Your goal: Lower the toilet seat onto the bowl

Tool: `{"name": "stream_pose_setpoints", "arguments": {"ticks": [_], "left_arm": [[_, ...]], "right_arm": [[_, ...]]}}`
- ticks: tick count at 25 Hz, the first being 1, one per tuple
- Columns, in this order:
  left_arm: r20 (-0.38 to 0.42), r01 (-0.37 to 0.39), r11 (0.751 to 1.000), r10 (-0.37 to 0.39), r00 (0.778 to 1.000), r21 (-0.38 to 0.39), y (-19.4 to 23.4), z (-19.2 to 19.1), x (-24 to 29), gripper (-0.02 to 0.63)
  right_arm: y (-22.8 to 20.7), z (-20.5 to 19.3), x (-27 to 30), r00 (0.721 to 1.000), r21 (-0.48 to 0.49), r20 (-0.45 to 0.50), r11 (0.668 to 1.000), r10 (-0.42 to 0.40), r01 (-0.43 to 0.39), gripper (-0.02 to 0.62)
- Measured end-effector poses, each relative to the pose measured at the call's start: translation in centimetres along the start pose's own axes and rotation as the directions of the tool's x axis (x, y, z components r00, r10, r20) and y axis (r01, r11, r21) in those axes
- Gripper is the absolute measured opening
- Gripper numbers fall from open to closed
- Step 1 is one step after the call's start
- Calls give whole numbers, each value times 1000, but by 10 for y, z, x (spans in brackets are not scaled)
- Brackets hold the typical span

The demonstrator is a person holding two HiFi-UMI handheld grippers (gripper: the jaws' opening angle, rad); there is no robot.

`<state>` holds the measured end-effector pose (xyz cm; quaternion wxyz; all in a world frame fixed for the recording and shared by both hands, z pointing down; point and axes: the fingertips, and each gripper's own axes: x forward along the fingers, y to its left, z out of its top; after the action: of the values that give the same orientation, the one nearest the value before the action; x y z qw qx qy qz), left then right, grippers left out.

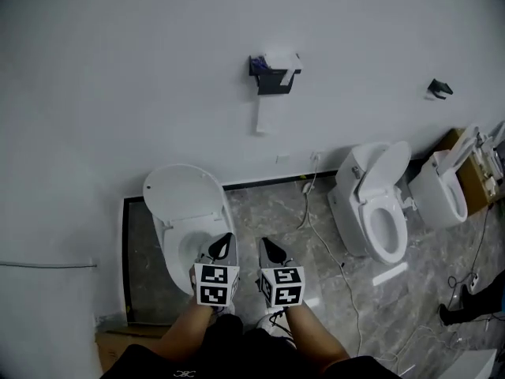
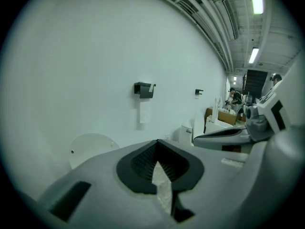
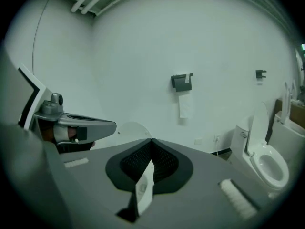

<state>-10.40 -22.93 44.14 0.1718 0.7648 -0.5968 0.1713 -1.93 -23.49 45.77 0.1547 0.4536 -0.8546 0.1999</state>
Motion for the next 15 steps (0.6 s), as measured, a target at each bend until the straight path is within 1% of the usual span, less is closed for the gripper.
{"name": "stream_pose_setpoints", "arguments": {"ticks": [5, 8, 11, 15], "left_arm": [[88, -9, 997, 2, 996, 77, -12, 67, -17, 9], [105, -8, 996, -1, 994, 89, -21, 89, -26, 9], [128, -12, 994, -1, 992, 106, -29, 114, -33, 9], [169, -4, 995, -13, 985, 102, -40, 139, -41, 9]], "right_arm": [[4, 74, -25, 990, -5, 142, 1000, -7, 8, 8], [6, 110, -42, 977, -12, 211, 1000, 0, 2, 8], [9, 141, -51, 964, -56, 266, 998, 12, 3, 8], [12, 166, -63, 952, -95, 306, 995, 21, 9, 8]]}}
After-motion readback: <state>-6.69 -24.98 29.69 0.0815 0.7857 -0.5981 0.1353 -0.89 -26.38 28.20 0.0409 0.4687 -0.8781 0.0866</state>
